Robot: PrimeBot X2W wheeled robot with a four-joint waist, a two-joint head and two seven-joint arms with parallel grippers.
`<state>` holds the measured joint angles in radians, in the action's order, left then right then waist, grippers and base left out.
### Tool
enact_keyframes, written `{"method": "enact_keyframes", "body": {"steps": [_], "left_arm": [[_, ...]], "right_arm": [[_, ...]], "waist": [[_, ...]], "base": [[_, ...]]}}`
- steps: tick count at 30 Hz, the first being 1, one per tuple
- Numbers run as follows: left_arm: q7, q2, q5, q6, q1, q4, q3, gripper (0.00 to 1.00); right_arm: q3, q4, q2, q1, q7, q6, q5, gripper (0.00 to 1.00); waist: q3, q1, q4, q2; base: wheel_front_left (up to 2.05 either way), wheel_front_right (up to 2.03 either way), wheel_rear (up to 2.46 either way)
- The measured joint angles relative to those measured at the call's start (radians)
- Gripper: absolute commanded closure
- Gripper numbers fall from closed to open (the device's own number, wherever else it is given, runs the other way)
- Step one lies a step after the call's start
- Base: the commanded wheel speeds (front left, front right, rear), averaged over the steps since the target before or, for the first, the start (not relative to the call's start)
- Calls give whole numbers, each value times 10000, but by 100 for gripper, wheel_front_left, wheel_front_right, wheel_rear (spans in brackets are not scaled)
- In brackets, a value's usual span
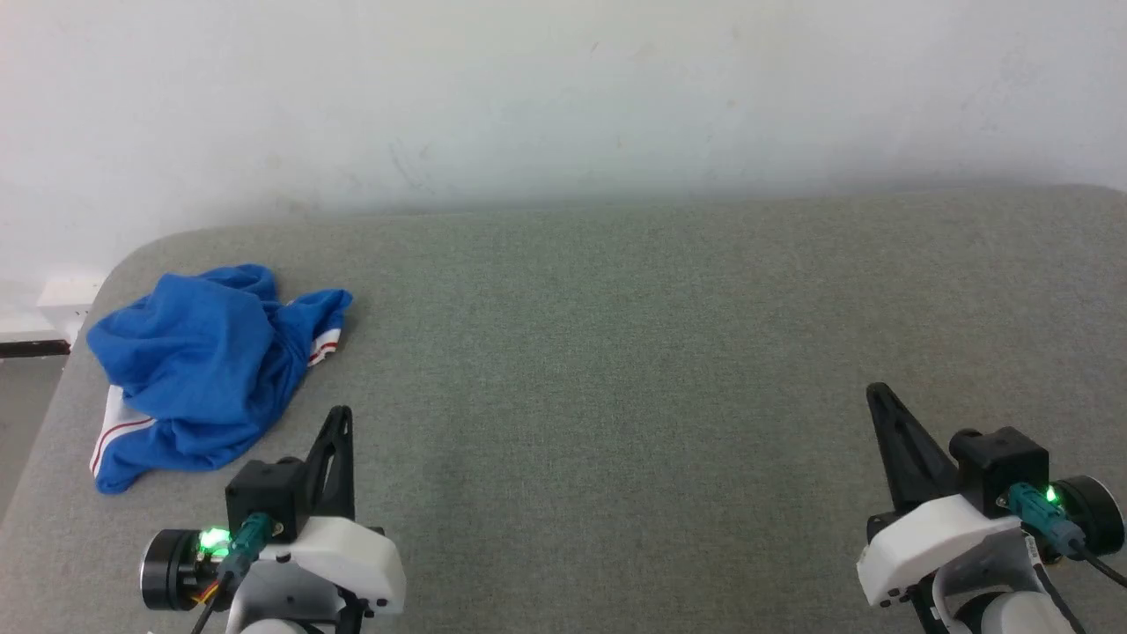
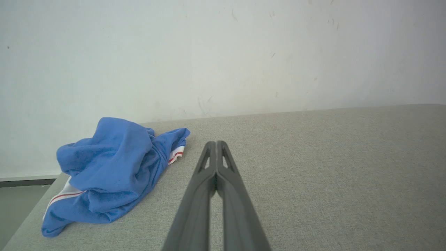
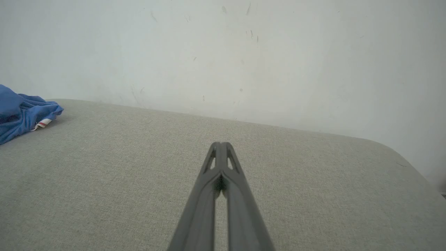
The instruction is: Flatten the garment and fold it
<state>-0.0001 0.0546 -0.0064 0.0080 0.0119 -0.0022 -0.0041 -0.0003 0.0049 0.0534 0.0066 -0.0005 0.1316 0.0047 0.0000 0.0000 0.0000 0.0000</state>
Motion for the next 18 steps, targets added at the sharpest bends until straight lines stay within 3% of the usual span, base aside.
{"method": "enact_keyframes", "body": {"steps": [1, 18], "left_arm": [[0, 0, 0, 0, 0, 0, 0, 0], [-192, 6, -6, 6, 25, -65, 0, 0]], "right_arm": [[0, 0, 0, 0, 0, 0, 0, 0], [-211, 58, 8, 4, -192, 0, 232, 0]], "waist": [[0, 0, 0, 0], [11, 0, 11, 0]], "base": [[0, 0, 0], [0, 0, 0]]}}
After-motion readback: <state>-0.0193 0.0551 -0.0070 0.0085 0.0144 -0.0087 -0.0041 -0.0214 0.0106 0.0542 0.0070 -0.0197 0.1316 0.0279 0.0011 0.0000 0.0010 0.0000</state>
